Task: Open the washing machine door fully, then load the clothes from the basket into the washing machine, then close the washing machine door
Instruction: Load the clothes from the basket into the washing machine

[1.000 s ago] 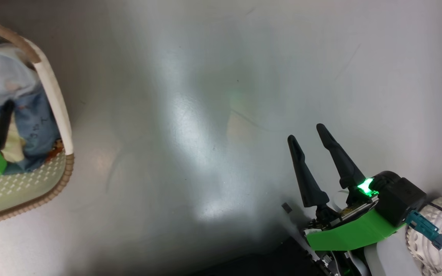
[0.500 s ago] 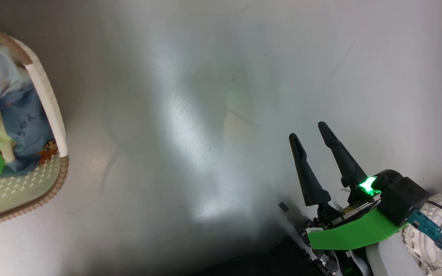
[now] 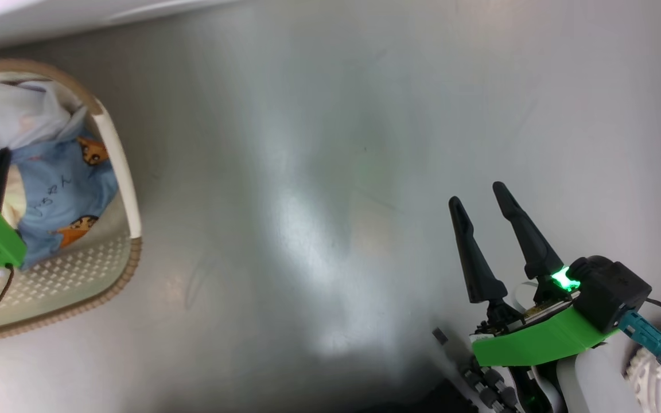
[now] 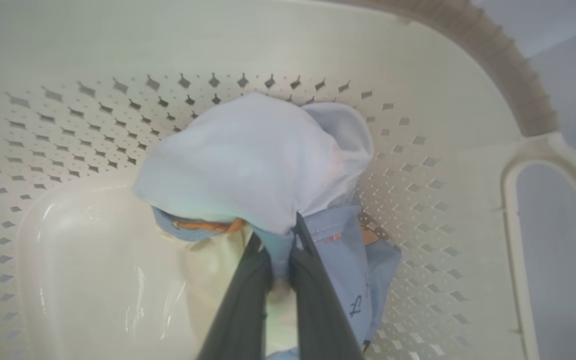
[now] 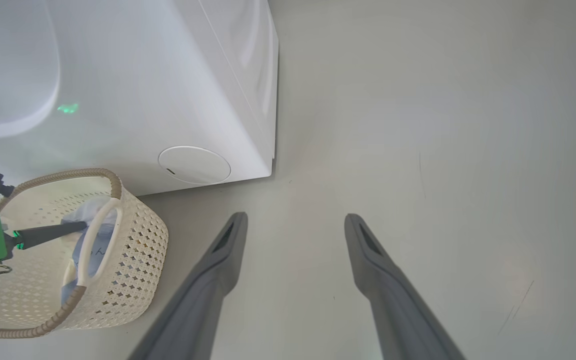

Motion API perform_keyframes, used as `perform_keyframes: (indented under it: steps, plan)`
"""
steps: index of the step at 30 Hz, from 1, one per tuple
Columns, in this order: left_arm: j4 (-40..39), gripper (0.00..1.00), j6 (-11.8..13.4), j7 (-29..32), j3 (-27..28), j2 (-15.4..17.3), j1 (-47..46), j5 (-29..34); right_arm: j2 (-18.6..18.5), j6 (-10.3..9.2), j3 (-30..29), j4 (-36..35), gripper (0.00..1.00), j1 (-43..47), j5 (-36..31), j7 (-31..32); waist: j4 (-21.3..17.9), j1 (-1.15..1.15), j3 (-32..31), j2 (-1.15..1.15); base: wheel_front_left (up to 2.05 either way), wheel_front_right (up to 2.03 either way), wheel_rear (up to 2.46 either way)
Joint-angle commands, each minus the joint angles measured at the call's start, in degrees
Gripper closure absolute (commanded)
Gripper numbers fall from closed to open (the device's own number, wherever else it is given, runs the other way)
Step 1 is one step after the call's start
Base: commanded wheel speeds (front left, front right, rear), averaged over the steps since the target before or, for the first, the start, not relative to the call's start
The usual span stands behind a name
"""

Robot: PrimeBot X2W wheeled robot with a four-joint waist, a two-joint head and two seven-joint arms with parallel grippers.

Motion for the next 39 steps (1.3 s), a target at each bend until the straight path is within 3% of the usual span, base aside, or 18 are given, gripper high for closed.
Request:
perform_keyframes:
  steps: [1,17,26,39]
  plan:
    - [-1.01,1.0,-0.09,-0.75,3.0,2.43,1.94,1.27,-0.15,0.09,0.97,-0.6,0.0,0.76,-0.73,-0.27,1.96,0.0,-2.8,0.0,0.0,0.0,0.0]
    - [-13.97,1.0,-0.09,-0.78,26.3,-2.93,17.31,18.31,-0.15,0.09,0.08,4.11,0.0,1.44,-2.93,-0.27,5.77,0.0,-15.84,0.0,0.0,0.0,0.0]
    - [-20.37,1.0,-0.09,-0.78,34.33,-6.59,24.34,25.21,-0.15,0.09,0.47,6.48,0.0,2.47,-2.67,-0.27,7.13,0.0,-21.96,0.0,0.0,0.0,0.0]
    - [-31.33,1.0,0.74,-0.78,40.93,-10.54,29.33,33.59,-0.15,0.09,1.12,10.08,0.0,3.36,-1.33,-0.27,8.94,0.0,-30.19,0.0,0.0,0.0,0.0]
